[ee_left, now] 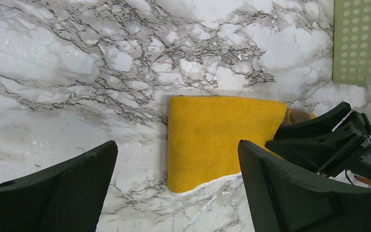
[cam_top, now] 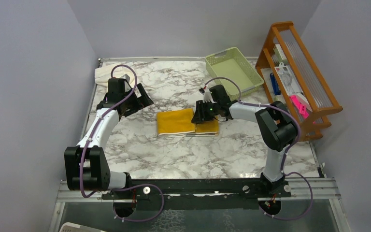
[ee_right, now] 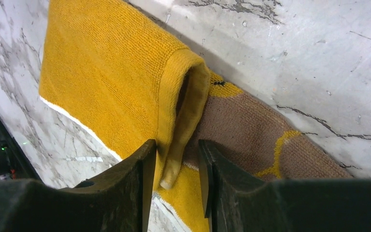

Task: Roll the towels
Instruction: Fold the towel at the center of the board.

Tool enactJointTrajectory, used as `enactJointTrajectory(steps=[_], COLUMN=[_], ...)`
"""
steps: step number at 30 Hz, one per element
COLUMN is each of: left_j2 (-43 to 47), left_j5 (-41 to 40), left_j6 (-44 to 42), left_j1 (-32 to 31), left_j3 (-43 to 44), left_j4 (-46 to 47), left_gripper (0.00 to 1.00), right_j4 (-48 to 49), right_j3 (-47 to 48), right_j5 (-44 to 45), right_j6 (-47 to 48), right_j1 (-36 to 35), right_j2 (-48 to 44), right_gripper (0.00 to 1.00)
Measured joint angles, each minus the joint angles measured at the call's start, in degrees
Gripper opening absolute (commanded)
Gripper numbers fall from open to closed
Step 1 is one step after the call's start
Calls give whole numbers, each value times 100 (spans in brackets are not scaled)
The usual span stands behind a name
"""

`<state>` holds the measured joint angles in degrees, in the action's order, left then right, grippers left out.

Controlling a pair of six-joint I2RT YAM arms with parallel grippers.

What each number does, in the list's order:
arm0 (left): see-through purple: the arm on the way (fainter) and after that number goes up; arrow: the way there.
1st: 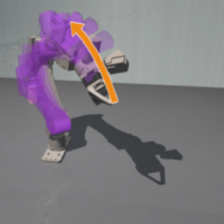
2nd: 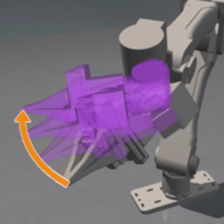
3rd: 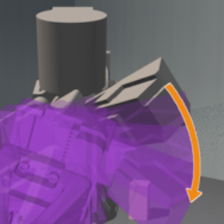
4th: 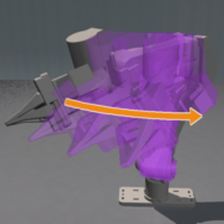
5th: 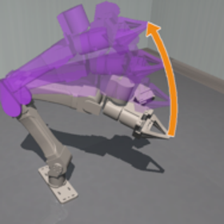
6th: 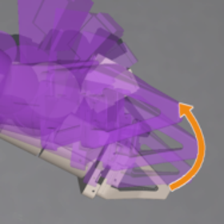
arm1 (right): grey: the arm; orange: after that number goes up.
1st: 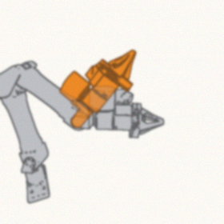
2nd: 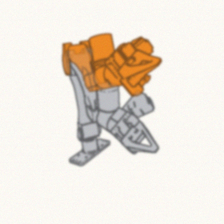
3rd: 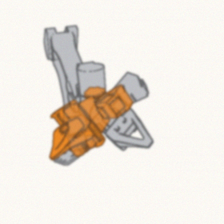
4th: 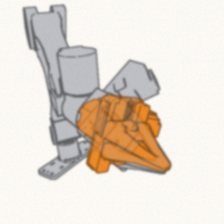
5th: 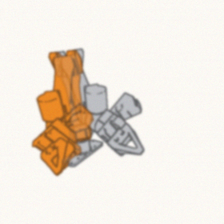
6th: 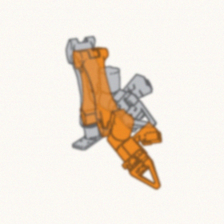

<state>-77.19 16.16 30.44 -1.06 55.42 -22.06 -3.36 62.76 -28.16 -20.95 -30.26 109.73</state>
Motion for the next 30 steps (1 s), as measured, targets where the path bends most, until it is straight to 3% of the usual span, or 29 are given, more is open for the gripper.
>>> enactJointTrajectory(steps=[8,18,20,24,30], left_j2=[-68,-72,-72,-72,-72], left_j5=[17,37,42,59,101], left_j6=[-24,-31,-35,-46,-66], left_j1=[26,26,26,26,35], left_j3=[2,2,2,0,2], left_j4=[-17,-42,-42,-46,-48], left_gripper=[99,99,99,99,99], right_j4=[31,39,39,42,-9], right_j3=[9,203,205,205,319], right_j5=[-20,-219,-264,-332,-420], right_j6=[-20,-24,-26,-50,-87], right_j1=[0,0,0,0,0], right_j2=[0,142,197,264,267], right_gripper=[28,32,29,1,0])
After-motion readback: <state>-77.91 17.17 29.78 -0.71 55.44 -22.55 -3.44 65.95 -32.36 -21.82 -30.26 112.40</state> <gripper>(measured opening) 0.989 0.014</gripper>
